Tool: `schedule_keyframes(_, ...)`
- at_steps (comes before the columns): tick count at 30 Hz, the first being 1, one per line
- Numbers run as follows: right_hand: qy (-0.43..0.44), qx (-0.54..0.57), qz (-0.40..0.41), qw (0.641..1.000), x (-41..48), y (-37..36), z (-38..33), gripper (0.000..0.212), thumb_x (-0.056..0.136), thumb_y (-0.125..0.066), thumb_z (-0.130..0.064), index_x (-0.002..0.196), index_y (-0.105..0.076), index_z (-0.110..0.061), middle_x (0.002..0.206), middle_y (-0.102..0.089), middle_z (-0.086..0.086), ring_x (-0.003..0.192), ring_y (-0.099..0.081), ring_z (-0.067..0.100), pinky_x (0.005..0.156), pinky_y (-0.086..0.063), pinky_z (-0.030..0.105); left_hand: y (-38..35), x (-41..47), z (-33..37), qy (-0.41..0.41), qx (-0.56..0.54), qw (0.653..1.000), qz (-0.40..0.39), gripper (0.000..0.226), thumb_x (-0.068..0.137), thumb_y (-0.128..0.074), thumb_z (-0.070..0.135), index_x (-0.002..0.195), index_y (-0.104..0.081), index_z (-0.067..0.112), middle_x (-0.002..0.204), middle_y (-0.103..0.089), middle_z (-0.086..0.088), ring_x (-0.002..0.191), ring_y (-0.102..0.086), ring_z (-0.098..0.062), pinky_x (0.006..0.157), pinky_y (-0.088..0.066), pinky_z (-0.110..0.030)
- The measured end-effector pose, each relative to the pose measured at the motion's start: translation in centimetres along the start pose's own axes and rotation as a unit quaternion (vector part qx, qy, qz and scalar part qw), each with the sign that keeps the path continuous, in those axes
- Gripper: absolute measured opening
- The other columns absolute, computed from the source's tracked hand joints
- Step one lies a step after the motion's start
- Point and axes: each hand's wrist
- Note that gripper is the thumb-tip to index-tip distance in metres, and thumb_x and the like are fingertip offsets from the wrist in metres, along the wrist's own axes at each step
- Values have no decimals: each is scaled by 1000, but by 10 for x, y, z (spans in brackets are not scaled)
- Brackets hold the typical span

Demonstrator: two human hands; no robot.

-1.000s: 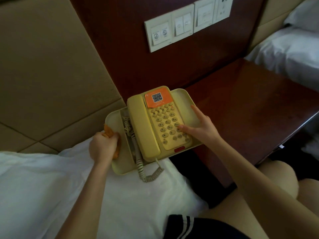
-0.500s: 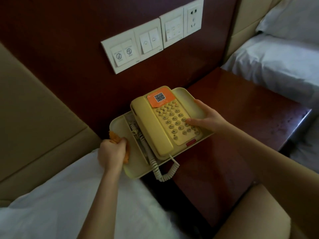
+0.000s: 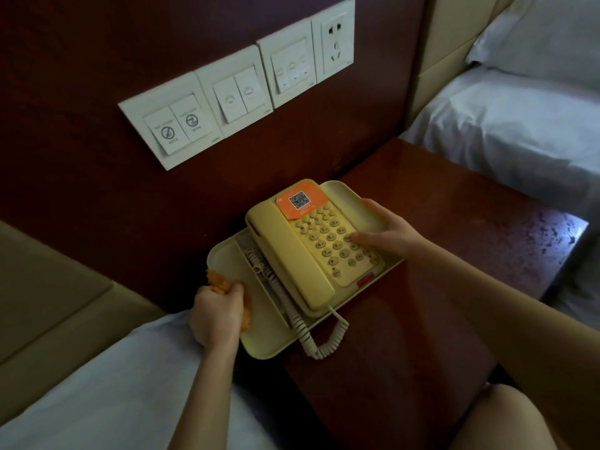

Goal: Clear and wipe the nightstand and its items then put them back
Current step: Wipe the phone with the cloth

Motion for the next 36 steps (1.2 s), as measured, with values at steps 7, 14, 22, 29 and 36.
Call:
schedule_keyframes(7,-24,13,-10,1000,16,5,-3,84,75,-75,-29,141,-25,-45,108,-52,-8,87,-62,12,69,-53,28,-13,-2,2,0,9,1000,-2,36,84,-60,35,97,-60,2,94,-64,-16,84,-60,-36,69,-43,-35)
schedule_keyframes(14,-37,-94,23,995,24,6,3,87,71,-72,-51,140,-18,-53,140,-38,9,129,-35,32,106,-31,51,-20,-7,9,-35,23,999,19,25,84,-61,32,85,-52,9,77,-52,-4,78,-55,-30,66,-35,-31)
schedule_keyframes(22,-34,-193,40,980,23,3,3,84,77,-62,-58,143,-10,-49,148,-23,8,136,-13,31,109,-14,48,-19,-8,9,-87,71,993,20,23,85,-59,30,87,-60,7,72,-57,-4,73,-54,-28,66,-39,-32)
schedule_keyframes(29,-41,-246,52,967,22,-7,6,84,83,-51,-62,147,-4,-38,155,-9,6,141,-4,30,111,-6,48,-8,-9,13,-126,109,986,-7,23,86,-58,29,78,-54,7,70,-54,-4,69,-50,-26,64,-35,-29)
schedule_keyframes(36,16,-244,127,961,-2,-18,6,79,87,-40,-62,147,3,-34,157,3,4,143,7,24,112,3,47,15,-3,17,-88,32,996,-1,27,88,-54,34,79,-57,8,72,-53,-6,68,-48,-23,66,-38,-34)
Point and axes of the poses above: each hand's wrist, its own x-axis towards the middle knuckle, its own y-axis out of the back of the hand, z = x × y
